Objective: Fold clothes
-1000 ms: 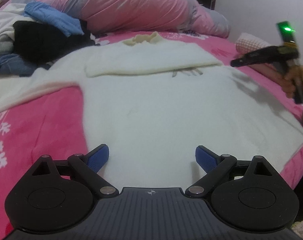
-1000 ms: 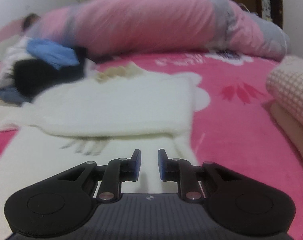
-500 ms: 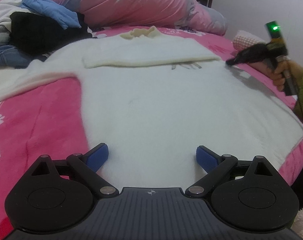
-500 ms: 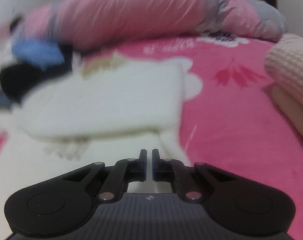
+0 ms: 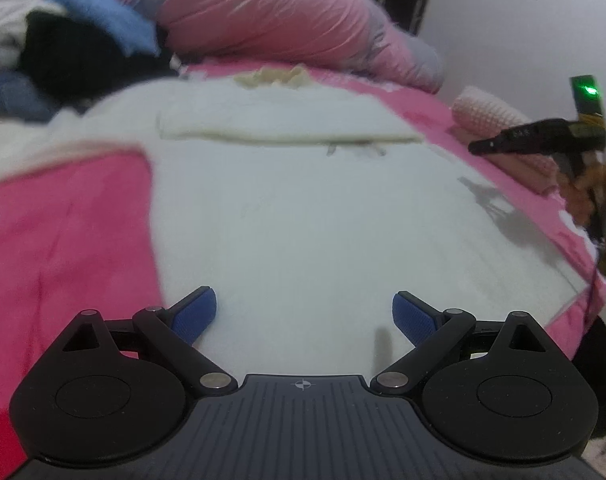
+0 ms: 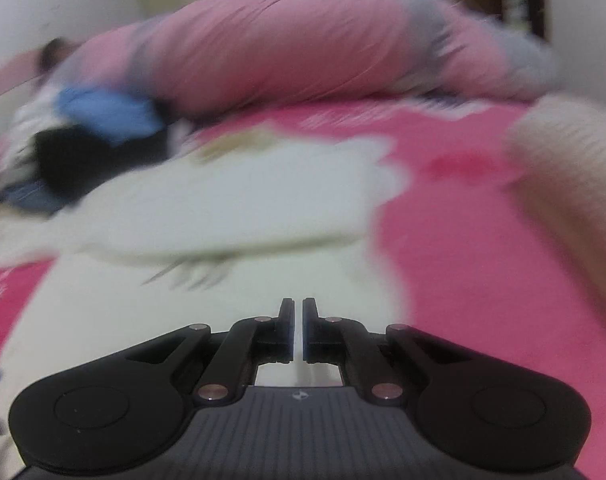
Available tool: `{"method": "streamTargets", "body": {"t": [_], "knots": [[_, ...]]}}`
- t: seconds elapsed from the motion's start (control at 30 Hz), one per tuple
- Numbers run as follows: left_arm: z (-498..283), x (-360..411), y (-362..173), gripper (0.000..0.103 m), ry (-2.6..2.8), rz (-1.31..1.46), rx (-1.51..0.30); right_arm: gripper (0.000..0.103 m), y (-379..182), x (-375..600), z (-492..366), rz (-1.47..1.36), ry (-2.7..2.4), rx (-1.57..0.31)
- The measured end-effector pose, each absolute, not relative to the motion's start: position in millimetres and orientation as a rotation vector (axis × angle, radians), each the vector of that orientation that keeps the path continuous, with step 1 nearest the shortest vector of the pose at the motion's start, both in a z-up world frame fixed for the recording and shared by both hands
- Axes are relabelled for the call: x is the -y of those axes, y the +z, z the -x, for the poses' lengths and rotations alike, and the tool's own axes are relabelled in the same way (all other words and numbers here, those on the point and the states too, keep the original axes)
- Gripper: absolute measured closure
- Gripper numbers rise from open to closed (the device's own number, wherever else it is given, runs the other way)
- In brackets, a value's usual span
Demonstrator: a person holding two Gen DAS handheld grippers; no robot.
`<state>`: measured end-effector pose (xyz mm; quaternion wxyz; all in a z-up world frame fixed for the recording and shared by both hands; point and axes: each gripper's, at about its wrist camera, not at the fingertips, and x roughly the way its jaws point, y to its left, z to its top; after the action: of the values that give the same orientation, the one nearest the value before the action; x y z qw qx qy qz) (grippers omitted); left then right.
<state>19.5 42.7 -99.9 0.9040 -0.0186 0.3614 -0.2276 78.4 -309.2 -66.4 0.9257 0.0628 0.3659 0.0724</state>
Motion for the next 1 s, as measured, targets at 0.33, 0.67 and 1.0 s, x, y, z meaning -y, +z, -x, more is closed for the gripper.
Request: {"method": "streamTargets", "body": {"t": [0.33,0.67,1.0], "knots": [[44.7,-69.5,-108.9,0.007,-0.441,0.046,-0.743,0.101,-108.9,299.1,82.3,-0.331,0.164,-0.745],[29.7,-70.5,-49.8,0.007,-0.431,0.058,-0.58,0.099,-69.8,290.5,93.4,-0.358,0.19,-0.603],[-118.9,-54.3,-104.2,0.027,-0.303,0.247,-0.743,0.091,-94.1,290.5,109.3,-0.504,0.113,-0.633]]}}
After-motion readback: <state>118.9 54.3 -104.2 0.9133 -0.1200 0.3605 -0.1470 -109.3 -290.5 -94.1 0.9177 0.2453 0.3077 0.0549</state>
